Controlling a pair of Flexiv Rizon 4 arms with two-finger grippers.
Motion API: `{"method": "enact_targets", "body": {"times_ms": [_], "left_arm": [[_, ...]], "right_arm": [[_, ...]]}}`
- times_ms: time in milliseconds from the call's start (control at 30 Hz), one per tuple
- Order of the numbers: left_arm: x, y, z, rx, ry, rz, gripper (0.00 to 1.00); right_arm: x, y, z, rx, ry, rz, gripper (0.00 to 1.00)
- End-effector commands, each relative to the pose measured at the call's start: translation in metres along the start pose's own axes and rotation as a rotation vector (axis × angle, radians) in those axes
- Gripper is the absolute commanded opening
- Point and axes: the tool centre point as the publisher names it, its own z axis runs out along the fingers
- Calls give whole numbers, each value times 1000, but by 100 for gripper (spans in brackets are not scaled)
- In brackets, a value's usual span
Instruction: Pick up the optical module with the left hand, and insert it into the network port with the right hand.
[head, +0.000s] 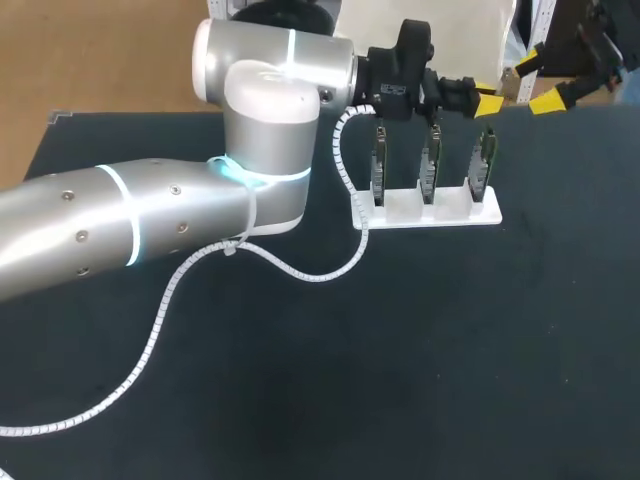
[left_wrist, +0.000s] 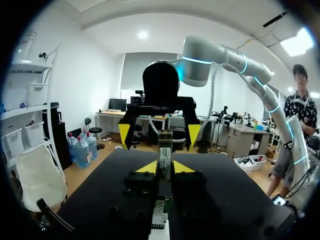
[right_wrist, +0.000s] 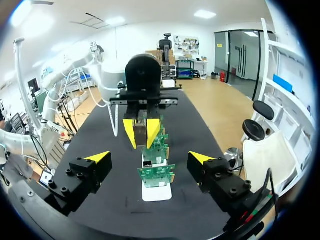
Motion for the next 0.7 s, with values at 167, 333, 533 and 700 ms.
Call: {"method": "enact_targets", "body": {"times_ms": [167, 333, 533, 700], "left_arm": [[0, 2, 1, 5, 2, 0, 0], [0, 2, 1, 5, 2, 0, 0], [0, 2, 1, 5, 2, 0, 0], [0, 2, 1, 5, 2, 0, 0]], "right_arm": [[-15, 7, 4, 30, -22, -20, 100], [-22, 10, 9, 22, -32, -32, 100], [-28, 13, 14, 7, -37, -40, 100], [-32, 13, 15, 2, -35, -55, 100]]}}
